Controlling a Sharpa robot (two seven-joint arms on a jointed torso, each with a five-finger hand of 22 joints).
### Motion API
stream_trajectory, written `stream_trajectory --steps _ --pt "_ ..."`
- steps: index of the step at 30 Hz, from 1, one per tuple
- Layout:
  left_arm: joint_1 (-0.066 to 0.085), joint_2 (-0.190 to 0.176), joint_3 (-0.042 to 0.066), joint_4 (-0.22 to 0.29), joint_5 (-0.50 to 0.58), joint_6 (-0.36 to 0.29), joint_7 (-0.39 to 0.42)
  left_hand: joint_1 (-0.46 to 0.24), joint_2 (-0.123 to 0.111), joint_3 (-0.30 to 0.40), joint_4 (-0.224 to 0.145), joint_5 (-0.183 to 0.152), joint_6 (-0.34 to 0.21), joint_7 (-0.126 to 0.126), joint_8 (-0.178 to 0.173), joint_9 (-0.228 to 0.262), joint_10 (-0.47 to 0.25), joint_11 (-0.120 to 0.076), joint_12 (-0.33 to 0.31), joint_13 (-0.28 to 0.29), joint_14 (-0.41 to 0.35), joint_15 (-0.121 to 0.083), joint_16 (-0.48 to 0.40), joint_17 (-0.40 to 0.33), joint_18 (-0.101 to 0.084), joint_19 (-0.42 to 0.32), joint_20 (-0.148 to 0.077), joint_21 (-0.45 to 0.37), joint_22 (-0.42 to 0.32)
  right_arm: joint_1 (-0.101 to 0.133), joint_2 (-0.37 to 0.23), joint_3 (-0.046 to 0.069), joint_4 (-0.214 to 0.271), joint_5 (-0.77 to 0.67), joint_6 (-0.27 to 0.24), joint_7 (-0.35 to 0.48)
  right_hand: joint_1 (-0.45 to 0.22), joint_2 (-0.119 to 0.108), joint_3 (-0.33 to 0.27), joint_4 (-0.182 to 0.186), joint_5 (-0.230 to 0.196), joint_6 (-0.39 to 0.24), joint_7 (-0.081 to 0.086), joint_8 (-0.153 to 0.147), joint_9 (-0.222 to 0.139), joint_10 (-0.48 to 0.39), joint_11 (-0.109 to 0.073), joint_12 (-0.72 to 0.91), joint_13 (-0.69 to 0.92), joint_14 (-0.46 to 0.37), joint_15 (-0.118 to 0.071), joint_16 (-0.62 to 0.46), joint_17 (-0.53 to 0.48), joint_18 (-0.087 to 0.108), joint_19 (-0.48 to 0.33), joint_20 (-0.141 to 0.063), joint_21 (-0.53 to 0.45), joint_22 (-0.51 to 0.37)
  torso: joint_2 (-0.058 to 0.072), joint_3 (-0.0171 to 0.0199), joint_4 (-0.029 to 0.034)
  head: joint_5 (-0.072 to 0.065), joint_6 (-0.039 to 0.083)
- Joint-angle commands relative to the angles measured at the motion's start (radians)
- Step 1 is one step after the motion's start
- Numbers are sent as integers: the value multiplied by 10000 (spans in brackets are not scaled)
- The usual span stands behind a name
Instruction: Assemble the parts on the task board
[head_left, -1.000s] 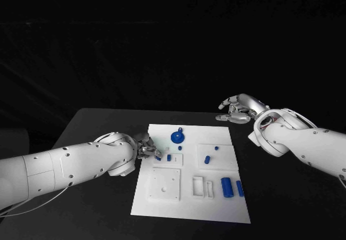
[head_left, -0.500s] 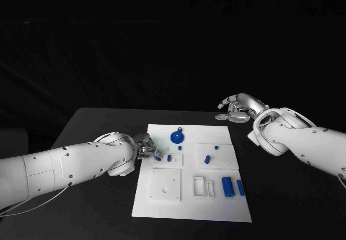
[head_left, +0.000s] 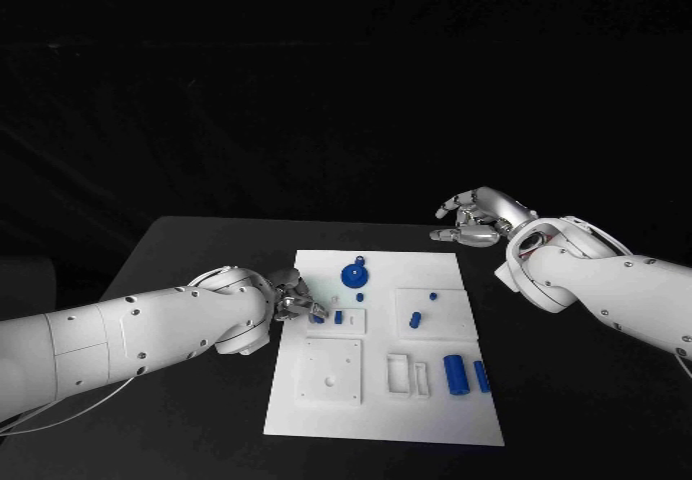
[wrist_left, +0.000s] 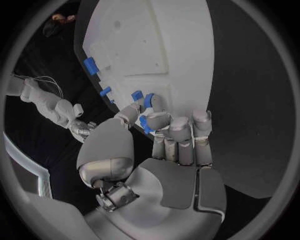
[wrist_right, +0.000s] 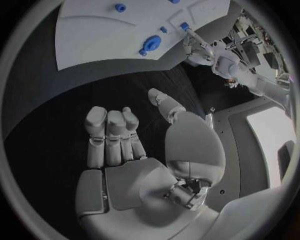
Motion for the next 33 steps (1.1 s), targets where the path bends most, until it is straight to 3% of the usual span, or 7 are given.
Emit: stream_trajectory --steps 1,10,12,16,21,33 --pt "-48 43 -29 58 -6 253 53 -98 -64 0 128 -57 287 -5 27 -27 -31 -25 59 -20 -44 -88 58 -20 178 40 -1304 46 -16 -6 5 4 5 -17 100 96 -13 28 15 51 46 175 105 4 -12 -320 166 32 -10 85 1 -39 11 1177 17 -77 -69 11 -2 -5 -1 -10 -3" --pt "-48 50 -28 37 -6 222 27 -114 -114 39 221 -98 269 -8 52 -43 -39 -31 83 -48 -49 -104 68 -30 200 34 -1312 55 -16 -6 -2 4 7 -17 110 98 -9 31 15 51 56 175 105 4 -13 -322 166 34 -14 84 0 -43 10 1177 17 -78 -73 11 -4 -2 -3 -19 8" --pt "-47 43 -28 29 -6 231 18 97 66 87 43 -62 253 1 81 -50 -44 -28 106 -70 -57 -119 80 -35 222 26 -1321 81 -2 -6 -3 4 7 -17 110 101 -9 31 14 51 57 175 105 3 -13 -322 166 34 -15 84 0 -44 10 1177 17 -78 -74 11 -4 -2 -3 -19 8" --pt "-47 30 -28 24 26 218 -3 552 508 106 -611 459 188 39 132 -84 -63 10 143 -155 -92 -117 82 -70 218 -19 -1293 118 10 -6 -5 4 1 -17 126 101 -8 30 13 51 60 175 105 3 -14 -323 165 35 -16 84 0 -45 10 1177 17 -78 -75 11 -5 2 -3 -20 16" --pt "-47 12 -27 37 32 241 -17 675 671 115 -933 781 160 47 161 -117 -66 30 155 -236 -105 -105 74 -108 207 -28 -1272 121 -7 -6 -9 4 -1 -17 132 104 -9 29 11 52 61 175 105 3 -14 -323 165 36 -18 84 0 -46 10 1177 17 -78 -76 12 -5 -1 -4 -34 11" --pt "-47 10 -26 -4 -119 343 -93 1080 547 199 -1418 779 136 51 190 -144 -63 36 175 -331 -115 -73 86 -143 204 -29 -1258 129 -28 -6 -13 4 -9 -17 139 106 -33 27 -5 68 69 176 106 3 -15 -324 166 39 -25 85 1 -50 10 1177 18 -76 -81 13 -3 -7 5 -41 3"
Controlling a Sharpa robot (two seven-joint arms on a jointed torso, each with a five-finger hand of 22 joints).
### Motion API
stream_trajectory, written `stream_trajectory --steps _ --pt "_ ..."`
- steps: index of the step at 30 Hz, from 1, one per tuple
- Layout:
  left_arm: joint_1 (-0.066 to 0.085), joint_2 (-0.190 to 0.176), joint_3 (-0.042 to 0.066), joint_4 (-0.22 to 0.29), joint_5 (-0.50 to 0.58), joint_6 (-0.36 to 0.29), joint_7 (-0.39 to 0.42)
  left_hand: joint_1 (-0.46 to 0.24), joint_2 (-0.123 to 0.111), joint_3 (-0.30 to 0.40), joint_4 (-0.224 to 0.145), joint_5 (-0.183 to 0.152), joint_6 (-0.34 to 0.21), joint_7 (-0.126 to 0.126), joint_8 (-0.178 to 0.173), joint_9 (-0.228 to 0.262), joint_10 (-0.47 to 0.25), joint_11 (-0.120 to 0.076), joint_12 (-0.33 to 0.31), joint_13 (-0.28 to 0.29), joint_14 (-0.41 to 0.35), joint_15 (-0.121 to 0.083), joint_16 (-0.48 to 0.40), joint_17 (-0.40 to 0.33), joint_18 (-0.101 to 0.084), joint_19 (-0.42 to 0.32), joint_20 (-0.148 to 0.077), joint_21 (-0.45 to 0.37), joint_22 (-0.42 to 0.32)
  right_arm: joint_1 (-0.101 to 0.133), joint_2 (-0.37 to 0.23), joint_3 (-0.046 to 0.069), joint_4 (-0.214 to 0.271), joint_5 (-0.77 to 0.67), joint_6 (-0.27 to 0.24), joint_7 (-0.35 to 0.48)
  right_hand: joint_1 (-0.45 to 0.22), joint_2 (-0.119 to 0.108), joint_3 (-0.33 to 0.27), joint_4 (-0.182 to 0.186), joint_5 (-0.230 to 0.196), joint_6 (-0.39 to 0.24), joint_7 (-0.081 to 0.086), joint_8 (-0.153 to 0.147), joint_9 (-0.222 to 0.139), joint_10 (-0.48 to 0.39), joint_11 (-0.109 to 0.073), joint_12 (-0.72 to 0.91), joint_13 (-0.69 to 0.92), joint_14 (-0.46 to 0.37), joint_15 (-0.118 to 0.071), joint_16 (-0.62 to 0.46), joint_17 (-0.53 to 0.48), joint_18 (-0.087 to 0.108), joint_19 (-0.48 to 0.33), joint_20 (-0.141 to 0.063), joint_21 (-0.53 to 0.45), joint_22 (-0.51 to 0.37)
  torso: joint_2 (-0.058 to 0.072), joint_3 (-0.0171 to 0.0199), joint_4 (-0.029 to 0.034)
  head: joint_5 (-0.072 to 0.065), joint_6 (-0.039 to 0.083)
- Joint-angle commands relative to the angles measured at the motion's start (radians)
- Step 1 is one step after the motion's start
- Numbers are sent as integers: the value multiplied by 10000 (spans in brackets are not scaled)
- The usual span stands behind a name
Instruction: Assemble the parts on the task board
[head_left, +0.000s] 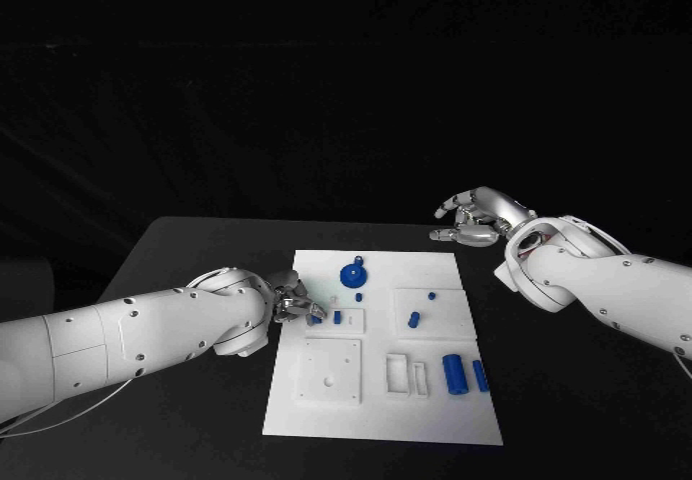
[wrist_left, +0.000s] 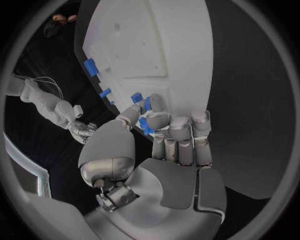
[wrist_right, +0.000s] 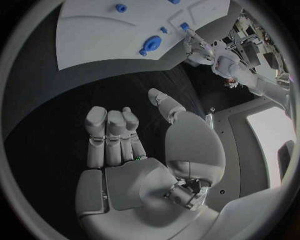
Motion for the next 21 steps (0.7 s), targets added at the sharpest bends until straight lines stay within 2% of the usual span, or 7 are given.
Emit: stream_trajectory --steps 1,12,21 --pt "-26 15 -16 -9 -165 264 -87 651 444 622 -685 22 -50 -4 37 10 -46 42 30 -20 -37 -41 50 -16 44 -27 -1257 55 -17 -5 1 4 0 -24 120 96 -35 26 -7 70 70 176 106 3 -16 -324 167 40 -17 85 1 -50 13 1175 -5 -56 -42 17 2 -3 11 -7 3" --pt "-24 26 -16 -98 -297 693 -175 805 388 633 -829 18 -45 -16 48 1 -46 26 52 -41 -20 -8 82 -18 36 -17 -1247 65 -25 -6 1 4 -4 -20 114 99 -50 24 -15 81 78 176 106 3 -17 -325 167 42 -21 86 1 -52 13 1174 -4 -55 -45 18 4 0 0 17 1" --pt "-24 69 -15 -109 -348 693 -190 811 389 631 -834 17 -45 -15 48 -1 -47 27 54 -44 -21 -3 83 -19 33 -18 -1244 65 -26 -7 16 4 -18 -20 122 101 -51 24 -18 83 87 175 106 2 -17 -326 166 44 -24 86 1 -53 14 1175 -4 -56 -47 19 1 0 13 11 -7"
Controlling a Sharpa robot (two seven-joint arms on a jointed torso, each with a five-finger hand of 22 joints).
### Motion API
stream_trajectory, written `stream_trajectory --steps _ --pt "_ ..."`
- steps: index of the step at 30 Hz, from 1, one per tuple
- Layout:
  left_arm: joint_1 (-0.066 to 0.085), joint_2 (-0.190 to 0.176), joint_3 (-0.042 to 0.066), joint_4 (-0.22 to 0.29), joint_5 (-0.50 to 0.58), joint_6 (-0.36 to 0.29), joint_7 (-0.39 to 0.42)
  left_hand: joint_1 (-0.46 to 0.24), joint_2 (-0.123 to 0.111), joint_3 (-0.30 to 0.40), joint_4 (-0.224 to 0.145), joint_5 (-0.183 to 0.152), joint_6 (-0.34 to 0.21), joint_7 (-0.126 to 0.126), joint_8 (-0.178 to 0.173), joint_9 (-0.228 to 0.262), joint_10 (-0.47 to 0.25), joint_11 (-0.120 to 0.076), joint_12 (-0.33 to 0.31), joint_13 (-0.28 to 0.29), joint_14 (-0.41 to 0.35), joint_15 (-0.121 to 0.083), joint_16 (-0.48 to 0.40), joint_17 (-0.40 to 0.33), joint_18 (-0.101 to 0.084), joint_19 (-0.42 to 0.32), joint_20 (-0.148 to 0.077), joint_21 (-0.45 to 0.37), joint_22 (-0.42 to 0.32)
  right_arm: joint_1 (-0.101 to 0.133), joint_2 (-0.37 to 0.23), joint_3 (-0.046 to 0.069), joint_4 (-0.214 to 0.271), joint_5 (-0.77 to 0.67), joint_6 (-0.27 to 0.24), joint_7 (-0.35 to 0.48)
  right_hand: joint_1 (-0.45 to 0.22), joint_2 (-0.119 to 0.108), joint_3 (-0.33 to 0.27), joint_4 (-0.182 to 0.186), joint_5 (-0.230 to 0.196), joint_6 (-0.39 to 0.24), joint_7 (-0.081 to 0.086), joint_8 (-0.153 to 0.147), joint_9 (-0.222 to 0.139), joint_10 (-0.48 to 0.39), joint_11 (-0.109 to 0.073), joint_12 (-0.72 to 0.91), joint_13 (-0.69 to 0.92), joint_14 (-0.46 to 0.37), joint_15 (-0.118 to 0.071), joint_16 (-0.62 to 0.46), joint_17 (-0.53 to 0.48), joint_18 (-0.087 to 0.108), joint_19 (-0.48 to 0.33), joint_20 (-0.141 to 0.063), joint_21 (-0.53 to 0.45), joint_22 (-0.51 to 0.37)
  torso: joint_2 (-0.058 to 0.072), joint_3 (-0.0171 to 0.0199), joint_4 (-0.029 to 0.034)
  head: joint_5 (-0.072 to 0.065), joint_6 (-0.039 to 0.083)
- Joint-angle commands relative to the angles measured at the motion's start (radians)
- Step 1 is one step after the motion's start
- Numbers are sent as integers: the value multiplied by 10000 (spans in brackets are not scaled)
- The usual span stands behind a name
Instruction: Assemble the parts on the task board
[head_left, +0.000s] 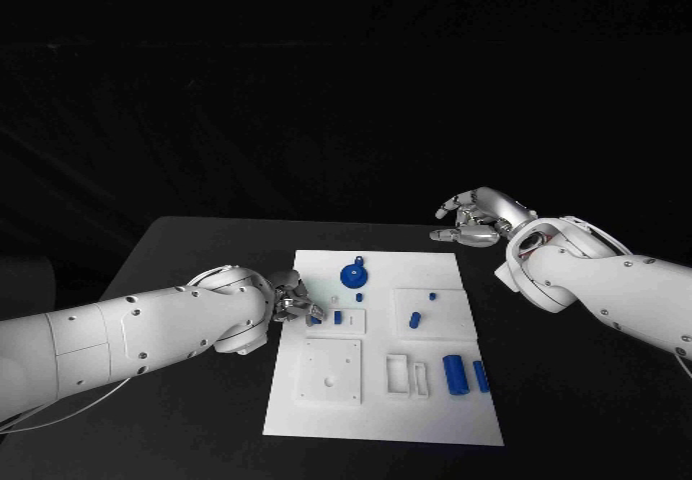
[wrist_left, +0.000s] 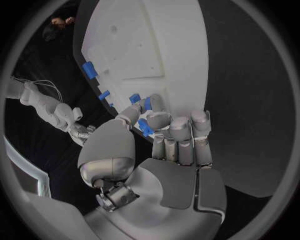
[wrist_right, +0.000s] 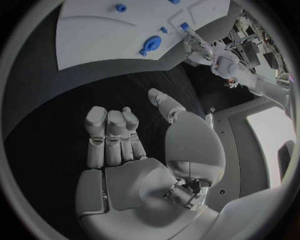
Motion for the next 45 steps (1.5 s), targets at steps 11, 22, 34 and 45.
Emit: stream_trajectory --steps 11,22,34,45 --pt "-43 75 -41 -32 123 190 -50 -456 169 299 365 -689 -32 13 58 -61 -64 43 100 -121 10 -37 24 -80 27 -10 -1220 20 -94 -18 20 4 -14 -22 112 94 -51 23 7 55 58 174 105 1 -10 -328 166 46 -19 86 0 -55 15 1175 -1 -59 -50 21 7 9 -10 13 -2" --pt "-42 137 -39 -127 123 147 -91 -663 -32 340 832 -920 -40 -2 81 -82 -72 24 131 -175 16 -92 36 -100 75 -6 -1249 29 -107 -18 18 4 -16 -22 113 95 -50 22 5 55 65 173 105 1 -11 -329 165 47 -22 86 0 -57 15 1175 -1 -60 -53 22 0 11 -9 -1 4" --pt "-39 169 -37 -134 123 226 -131 -619 -233 371 943 -1264 -43 -13 107 -85 -76 14 162 -194 16 -114 54 -102 99 -2 -1263 46 -109 -18 9 4 -6 -22 112 96 -50 21 3 56 70 172 105 0 -11 -330 165 49 -25 87 0 -58 15 1175 0 -60 -54 23 0 9 -7 -32 -1" --pt "-39 184 -37 -147 123 142 -160 -685 -800 575 1805 -2551 -79 -23 177 -94 -98 10 223 -262 -7 -142 89 -123 138 -12 -1270 67 -149 -18 4 4 -5 -22 106 100 -53 19 -3 58 75 172 105 0 -12 -330 165 51 -28 88 0 -59 16 1175 0 -61 -57 24 -3 3 -5 -45 -4"
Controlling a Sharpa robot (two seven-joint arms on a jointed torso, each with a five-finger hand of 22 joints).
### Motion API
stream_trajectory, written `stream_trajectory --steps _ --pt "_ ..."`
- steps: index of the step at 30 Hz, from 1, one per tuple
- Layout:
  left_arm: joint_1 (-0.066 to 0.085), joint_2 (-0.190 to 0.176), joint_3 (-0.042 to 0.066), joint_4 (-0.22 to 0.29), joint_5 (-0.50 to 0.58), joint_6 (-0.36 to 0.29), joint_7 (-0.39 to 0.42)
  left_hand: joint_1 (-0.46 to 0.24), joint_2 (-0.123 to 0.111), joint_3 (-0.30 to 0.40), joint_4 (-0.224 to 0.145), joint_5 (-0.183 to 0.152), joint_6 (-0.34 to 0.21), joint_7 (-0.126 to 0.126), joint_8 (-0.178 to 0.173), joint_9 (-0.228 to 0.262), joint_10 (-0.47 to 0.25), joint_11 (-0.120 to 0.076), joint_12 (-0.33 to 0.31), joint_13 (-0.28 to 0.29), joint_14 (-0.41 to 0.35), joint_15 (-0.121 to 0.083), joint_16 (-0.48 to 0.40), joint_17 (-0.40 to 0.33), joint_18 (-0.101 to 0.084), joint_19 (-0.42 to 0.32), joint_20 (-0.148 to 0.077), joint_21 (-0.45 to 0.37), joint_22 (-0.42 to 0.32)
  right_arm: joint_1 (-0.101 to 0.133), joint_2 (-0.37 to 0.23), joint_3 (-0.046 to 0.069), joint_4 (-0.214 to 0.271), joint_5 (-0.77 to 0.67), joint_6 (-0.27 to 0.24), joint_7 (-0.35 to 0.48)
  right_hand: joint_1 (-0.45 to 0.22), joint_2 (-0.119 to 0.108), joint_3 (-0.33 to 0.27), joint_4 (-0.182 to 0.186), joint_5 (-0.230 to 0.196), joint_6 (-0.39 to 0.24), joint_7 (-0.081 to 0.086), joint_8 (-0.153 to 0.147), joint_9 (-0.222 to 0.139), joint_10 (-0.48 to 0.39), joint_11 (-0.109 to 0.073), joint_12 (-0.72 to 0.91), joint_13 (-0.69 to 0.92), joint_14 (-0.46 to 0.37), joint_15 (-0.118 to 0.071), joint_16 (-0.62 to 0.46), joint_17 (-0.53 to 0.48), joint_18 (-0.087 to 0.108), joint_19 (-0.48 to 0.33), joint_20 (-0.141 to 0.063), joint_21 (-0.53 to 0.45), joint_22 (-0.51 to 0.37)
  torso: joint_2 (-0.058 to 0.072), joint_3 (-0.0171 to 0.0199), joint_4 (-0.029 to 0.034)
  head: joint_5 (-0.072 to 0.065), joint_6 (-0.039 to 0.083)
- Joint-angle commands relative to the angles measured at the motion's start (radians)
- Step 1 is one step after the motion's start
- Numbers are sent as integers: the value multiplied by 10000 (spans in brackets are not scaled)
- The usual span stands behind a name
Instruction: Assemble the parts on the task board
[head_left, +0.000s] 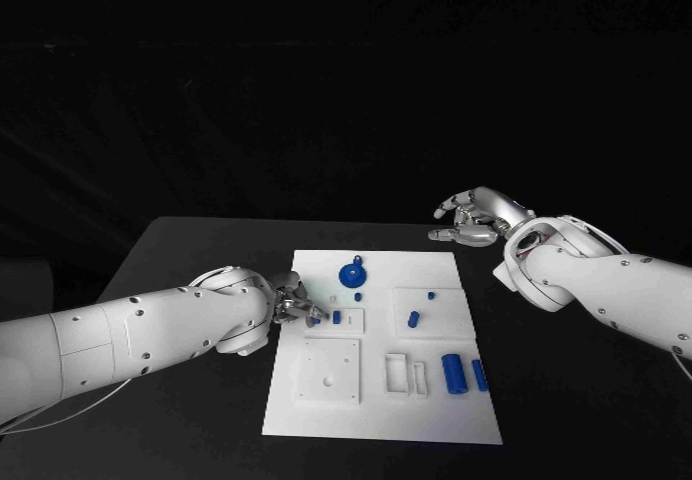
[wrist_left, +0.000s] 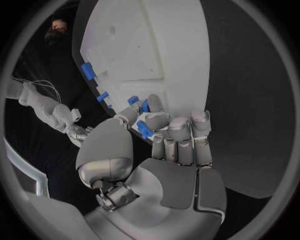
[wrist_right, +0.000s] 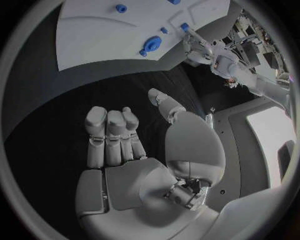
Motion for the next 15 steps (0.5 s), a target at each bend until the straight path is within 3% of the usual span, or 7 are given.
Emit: stream_trajectory --steps 1,4,15 --pt "-7 29 -2 -3 71 67 -53 -105 -182 39 326 -364 -33 -10 62 -8 -47 3 55 -18 -33 -47 53 -13 143 -15 -1270 69 -18 -5 -3 4 11 -26 96 90 -54 19 -4 59 37 172 105 0 -13 -330 166 52 -13 88 0 -60 12 1176 19 -79 -57 27 -4 -2 -3 -3 10" --pt "-7 23 -2 -1 58 -28 -157 -287 -325 94 811 -582 -41 -6 99 4 -42 -11 94 -22 -39 -58 84 -7 155 -36 -1270 86 -26 -5 -9 4 19 -26 102 86 -55 18 -6 60 39 172 105 -1 -14 -330 165 53 -14 89 0 -60 12 1176 19 -79 -58 27 3 -2 -2 -8 15" --pt "-7 -12 4 -68 58 -196 -166 -349 -436 102 1105 -579 -77 2 124 17 -59 -5 124 -22 -83 -54 117 3 168 -87 -1269 124 -7 -5 -21 4 12 -25 96 87 -46 15 -8 53 42 171 105 -1 -15 -332 165 55 -18 89 -1 -62 13 1176 19 -80 -61 28 3 -4 -6 -23 52"
